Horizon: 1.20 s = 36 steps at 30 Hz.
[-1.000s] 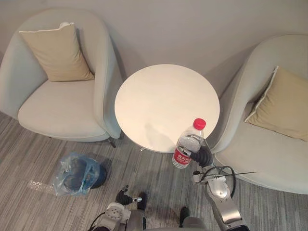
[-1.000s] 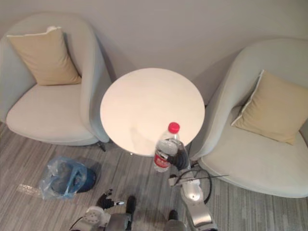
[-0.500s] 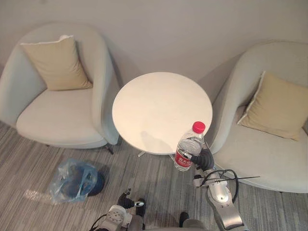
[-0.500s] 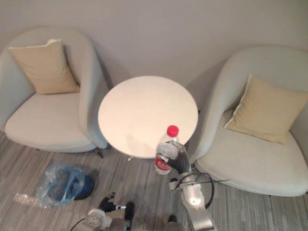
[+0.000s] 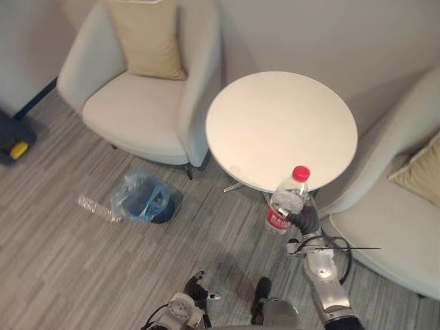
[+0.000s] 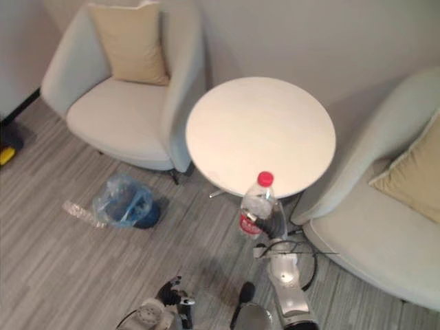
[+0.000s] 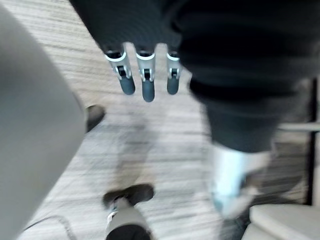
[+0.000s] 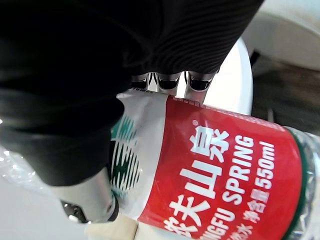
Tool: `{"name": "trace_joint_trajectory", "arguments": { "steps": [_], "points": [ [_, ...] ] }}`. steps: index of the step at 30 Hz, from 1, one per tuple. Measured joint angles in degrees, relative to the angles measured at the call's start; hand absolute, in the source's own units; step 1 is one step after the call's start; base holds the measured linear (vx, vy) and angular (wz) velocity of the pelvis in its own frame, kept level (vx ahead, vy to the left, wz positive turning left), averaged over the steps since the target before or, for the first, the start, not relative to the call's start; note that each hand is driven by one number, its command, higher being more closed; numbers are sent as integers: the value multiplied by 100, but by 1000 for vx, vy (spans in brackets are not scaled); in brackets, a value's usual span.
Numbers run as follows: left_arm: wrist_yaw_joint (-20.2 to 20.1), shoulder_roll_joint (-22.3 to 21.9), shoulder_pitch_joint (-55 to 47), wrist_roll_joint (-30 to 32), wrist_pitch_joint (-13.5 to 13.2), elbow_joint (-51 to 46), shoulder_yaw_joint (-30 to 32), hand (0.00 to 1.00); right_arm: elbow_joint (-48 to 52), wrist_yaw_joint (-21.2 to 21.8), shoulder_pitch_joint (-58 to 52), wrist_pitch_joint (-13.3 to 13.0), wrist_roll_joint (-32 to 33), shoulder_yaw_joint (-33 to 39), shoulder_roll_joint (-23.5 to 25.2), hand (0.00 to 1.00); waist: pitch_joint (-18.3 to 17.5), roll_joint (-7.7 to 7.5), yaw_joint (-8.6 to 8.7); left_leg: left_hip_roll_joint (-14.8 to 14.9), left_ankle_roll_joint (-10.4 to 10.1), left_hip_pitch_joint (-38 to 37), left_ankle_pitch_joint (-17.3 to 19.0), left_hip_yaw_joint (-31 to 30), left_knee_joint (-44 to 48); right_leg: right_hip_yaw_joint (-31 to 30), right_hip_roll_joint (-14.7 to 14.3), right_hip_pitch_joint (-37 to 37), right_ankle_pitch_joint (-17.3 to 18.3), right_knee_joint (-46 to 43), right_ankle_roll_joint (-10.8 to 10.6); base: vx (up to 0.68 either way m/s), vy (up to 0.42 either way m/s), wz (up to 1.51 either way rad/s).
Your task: Gather rubbish on tea table into small bin, then transfer packed bag to large trash can.
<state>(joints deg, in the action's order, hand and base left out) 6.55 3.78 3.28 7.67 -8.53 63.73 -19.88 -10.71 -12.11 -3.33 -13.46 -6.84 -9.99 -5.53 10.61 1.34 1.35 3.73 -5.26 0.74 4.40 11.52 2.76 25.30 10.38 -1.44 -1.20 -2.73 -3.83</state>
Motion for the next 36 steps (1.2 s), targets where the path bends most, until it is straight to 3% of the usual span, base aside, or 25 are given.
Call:
{"name": "trace_joint_trajectory", "arguments": {
  "steps": [2,4,5,10,11,16,18,19,20,22,24,26,28,29,31,33,36],
  "points": [
    [19,31,-23,-10,-3,3,57,0,-1,32,26,-2,-2,-188,76,100,-10,53,-33,-83,127,15,5,-42,33,-24,110,-66,45,-195,-54,-119,111,7],
    [61,53,-14,-57,-2,4,75,0,-76,69,12,1,-2,-185,110,100,27,40,-10,-204,257,95,43,-335,150,-338,229,-204,544,-799,-100,-168,41,66],
    [84,102,-8,-55,9,43,73,0,-146,82,-18,3,3,-116,100,100,50,-22,116,-284,286,161,126,-653,286,-1169,-6,-264,899,-1048,-98,-139,-44,114],
    [87,114,-7,-71,7,67,179,0,-129,98,-162,5,20,124,61,100,75,-100,207,-517,294,239,-69,-1330,155,-2167,-421,-258,1476,-1375,-145,-9,-68,80],
    [89,113,-5,-106,6,64,256,0,-129,112,-196,7,23,209,60,100,83,-132,219,-552,300,272,-218,-1532,129,-2279,-487,-253,1465,-1411,-151,105,-80,70],
    [96,128,-15,-140,14,43,317,0,-125,246,-256,21,80,312,78,100,31,-207,206,-620,264,342,-220,-2004,364,-2001,-475,200,1387,-1282,-20,125,-37,84],
    [89,146,-12,-138,2,-8,354,0,-97,284,-243,18,149,312,80,100,23,-222,138,-623,188,557,-98,-1972,804,-1980,-514,356,1364,-1122,30,77,17,58],
    [89,121,-10,-133,-2,-81,574,0,59,326,-288,19,286,291,105,100,37,-211,99,-615,175,848,165,-1857,1514,-1941,-549,557,1426,-909,124,25,21,35],
    [92,100,-4,-135,-4,-142,775,0,149,357,-315,-1,300,248,119,100,74,-172,44,-522,151,1117,282,-1537,2223,-1918,-621,738,1476,-816,182,15,10,26],
    [103,128,-4,-143,-5,-190,817,0,202,374,-395,-6,303,244,121,100,91,-142,-62,-306,160,1285,289,-927,2789,-1922,-666,935,1544,-761,297,-3,-8,2],
    [104,138,-14,-161,5,-175,818,0,295,370,-479,-7,307,247,103,100,101,-149,-87,-214,203,1331,329,-695,2820,-1919,-677,973,1583,-692,371,0,0,0],
    [98,137,-6,-216,15,-167,884,0,310,362,-489,-5,304,305,78,100,139,-80,-87,-116,373,1333,499,-574,2690,-1905,-685,956,1550,-658,370,4,20,0],
    [102,136,-5,-224,30,-134,884,0,301,298,-567,-5,306,442,76,100,147,-38,-85,-42,412,1303,427,-634,1945,-1879,-660,945,1586,-645,284,62,77,8],
    [100,173,27,-221,42,-118,879,0,196,266,-584,-5,306,487,84,100,140,-99,-92,-178,380,1216,168,-603,1600,-1935,-567,943,1593,-642,167,118,103,11],
    [99,215,68,-219,23,-127,876,0,81,269,-543,-8,309,476,78,100,152,-232,-117,-355,446,1209,175,-570,1477,-1949,-415,890,1600,-558,113,168,102,8],
    [101,229,128,-210,38,-118,874,0,-11,287,-526,5,311,463,85,100,171,-241,-158,-405,537,1300,325,-477,1707,-2059,-330,857,1567,-621,5,229,156,-4],
    [108,221,123,-209,45,6,784,0,-17,349,-507,12,308,285,95,100,170,-229,-158,-532,646,836,585,-319,1503,-2439,-189,505,1634,-1852,-105,244,167,-31]
  ]
}}
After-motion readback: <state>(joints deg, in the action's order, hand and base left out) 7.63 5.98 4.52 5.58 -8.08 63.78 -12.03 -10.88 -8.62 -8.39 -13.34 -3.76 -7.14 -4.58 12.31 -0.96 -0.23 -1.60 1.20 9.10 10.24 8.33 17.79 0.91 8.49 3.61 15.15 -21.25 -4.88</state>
